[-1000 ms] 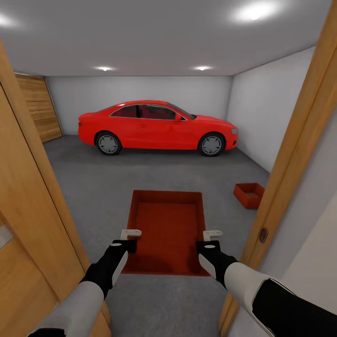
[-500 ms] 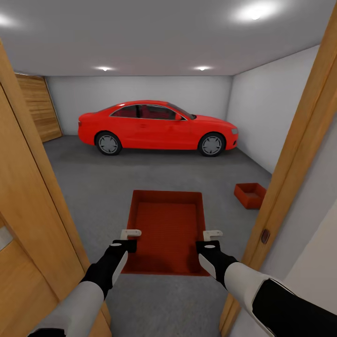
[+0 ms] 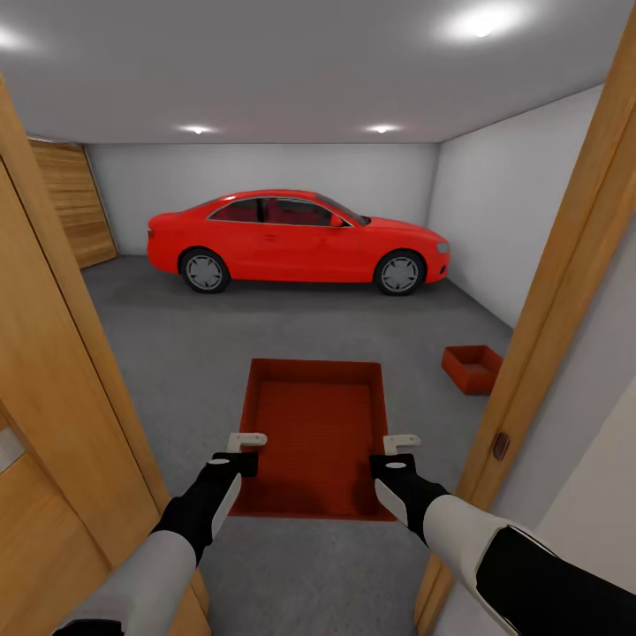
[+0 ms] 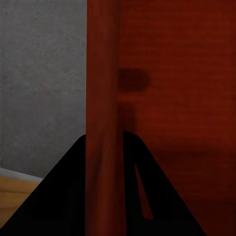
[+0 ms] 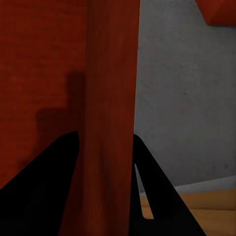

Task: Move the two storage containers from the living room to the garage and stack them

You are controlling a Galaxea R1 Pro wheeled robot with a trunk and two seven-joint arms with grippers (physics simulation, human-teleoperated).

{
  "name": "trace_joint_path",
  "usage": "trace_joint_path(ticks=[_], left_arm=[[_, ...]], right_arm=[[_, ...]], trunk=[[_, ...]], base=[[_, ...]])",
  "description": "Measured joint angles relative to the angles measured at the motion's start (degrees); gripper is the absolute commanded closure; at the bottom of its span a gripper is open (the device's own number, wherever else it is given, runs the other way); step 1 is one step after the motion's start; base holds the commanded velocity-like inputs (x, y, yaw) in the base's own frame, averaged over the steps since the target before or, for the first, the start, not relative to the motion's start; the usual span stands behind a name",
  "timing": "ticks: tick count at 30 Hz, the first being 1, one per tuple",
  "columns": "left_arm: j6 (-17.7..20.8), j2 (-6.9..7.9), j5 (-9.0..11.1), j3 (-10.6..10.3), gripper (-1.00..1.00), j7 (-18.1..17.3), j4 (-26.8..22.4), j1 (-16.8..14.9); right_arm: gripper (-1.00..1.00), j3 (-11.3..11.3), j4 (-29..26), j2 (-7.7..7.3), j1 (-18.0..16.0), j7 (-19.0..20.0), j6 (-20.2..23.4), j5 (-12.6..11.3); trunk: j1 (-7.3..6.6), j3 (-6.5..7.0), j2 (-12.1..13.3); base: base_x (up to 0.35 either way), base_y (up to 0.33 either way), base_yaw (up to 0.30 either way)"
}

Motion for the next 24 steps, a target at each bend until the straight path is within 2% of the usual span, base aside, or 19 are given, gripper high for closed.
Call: trace_joint_path(ticks=[24], left_arm=[[0.1,0.01,0.0,0.0,1.0,0.0,-0.1,0.0]], right_arm=[[1.0,0.0,0.0,0.0,0.0,0.0,0.0,0.0]], trunk=[[0.0,0.0,0.0]], base=[[0.0,0.0,0.0]])
